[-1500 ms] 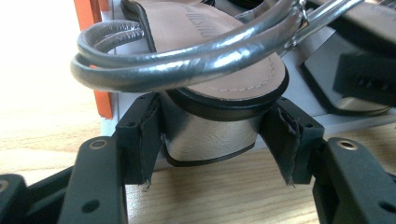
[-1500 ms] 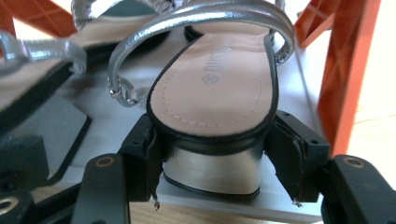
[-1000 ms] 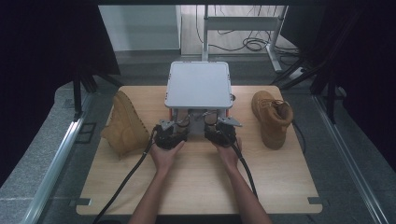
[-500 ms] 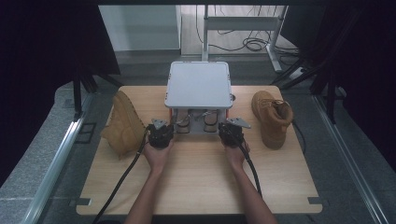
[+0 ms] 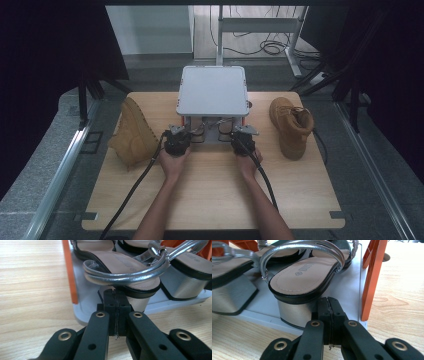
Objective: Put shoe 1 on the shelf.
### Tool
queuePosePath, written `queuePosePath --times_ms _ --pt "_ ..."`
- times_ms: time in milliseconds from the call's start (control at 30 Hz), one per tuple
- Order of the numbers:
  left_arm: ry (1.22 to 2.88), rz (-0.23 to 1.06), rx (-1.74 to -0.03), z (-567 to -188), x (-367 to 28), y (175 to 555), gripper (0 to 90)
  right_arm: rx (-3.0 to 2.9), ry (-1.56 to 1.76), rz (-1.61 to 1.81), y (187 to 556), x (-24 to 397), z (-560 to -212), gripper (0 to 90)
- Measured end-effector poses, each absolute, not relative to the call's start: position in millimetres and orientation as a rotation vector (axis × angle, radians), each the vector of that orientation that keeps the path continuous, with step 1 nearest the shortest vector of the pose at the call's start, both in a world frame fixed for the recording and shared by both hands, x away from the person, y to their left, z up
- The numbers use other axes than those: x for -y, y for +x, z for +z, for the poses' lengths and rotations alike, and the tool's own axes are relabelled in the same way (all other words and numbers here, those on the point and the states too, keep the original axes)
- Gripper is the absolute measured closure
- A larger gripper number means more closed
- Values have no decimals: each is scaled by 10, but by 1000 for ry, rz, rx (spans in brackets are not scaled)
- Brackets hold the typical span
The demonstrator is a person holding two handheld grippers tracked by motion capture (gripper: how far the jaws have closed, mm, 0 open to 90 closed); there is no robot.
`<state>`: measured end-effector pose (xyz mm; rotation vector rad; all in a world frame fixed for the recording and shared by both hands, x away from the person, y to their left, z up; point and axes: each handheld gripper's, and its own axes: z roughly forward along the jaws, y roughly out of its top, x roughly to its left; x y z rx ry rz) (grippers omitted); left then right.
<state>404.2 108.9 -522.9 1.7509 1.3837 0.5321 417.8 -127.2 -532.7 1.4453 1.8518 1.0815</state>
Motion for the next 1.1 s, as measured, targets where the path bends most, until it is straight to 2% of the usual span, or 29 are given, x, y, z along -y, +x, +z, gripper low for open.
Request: queuePosePath --times_ms 267,633,767,1100 --pt "1710 488 -1389 -5254 -1018 4067 895 -1865 1421 1113 4154 1202 -5320 898" --pt "1747 509 -1372 -5243 -904 4087 889 -1883 1410 1124 4140 1161 -5321 898" --pt "1762 502 -1372 -5235 -936 4086 853 -1901 1393 1119 4135 1173 -5320 897" --pt "1745 490 -1292 -4945 -1181 3825 843 -1941 1320 1173 3955 1382 -5115 897"
